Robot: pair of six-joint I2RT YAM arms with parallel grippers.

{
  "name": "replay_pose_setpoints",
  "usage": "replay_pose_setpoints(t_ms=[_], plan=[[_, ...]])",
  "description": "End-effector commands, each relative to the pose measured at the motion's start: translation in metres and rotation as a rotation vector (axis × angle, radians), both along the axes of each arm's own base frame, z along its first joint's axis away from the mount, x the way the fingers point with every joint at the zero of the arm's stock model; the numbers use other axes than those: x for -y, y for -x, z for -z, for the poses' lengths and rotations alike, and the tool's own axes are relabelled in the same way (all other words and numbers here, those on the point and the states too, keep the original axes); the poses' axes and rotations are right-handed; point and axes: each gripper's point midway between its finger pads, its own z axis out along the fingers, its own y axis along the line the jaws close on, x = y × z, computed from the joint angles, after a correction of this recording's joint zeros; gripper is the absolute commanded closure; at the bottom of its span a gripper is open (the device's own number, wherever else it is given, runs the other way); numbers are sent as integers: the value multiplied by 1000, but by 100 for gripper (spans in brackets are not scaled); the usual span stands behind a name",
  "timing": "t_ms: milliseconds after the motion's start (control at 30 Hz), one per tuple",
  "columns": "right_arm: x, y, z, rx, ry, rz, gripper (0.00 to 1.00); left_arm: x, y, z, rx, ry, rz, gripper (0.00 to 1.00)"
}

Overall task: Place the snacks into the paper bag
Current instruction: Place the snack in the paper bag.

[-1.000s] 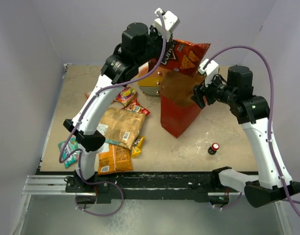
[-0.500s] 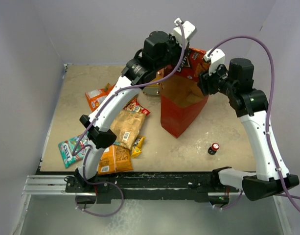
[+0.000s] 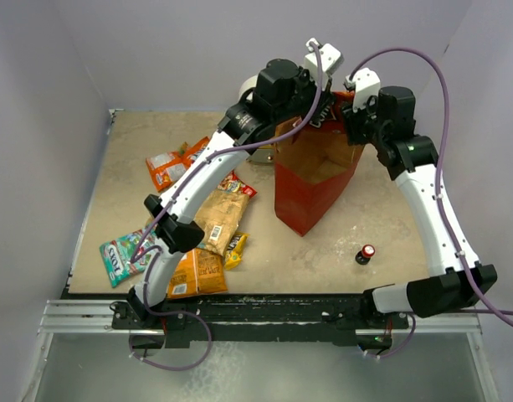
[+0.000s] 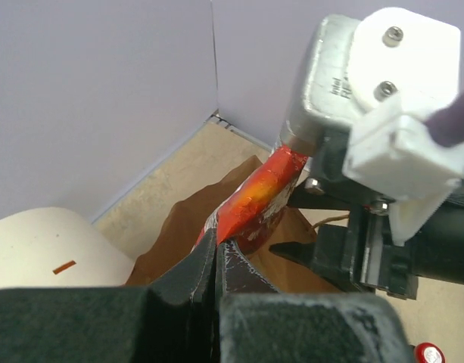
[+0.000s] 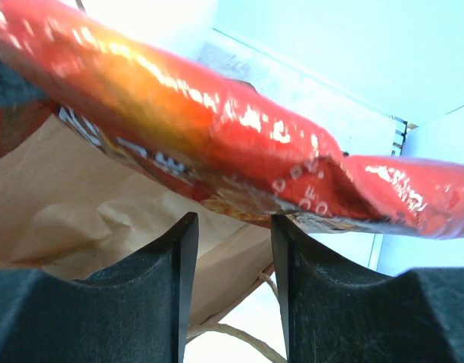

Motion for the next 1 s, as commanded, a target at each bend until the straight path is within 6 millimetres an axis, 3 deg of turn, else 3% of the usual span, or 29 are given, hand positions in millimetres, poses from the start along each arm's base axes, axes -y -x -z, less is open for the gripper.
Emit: replay_pose_setpoints(t_ms=[0, 433, 700, 967], plan=[[6, -11, -22, 93, 3, 22, 55, 4, 10, -17, 1, 69, 58, 100], [7, -22, -4, 57, 38, 3, 60, 8, 4, 27, -111, 32, 57, 100], [12, -27, 14, 22, 44, 16, 62, 2, -11, 54, -172, 16, -21, 100], [13, -22, 6, 24, 35, 15, 61, -4, -21, 76, -201, -11, -84, 100]])
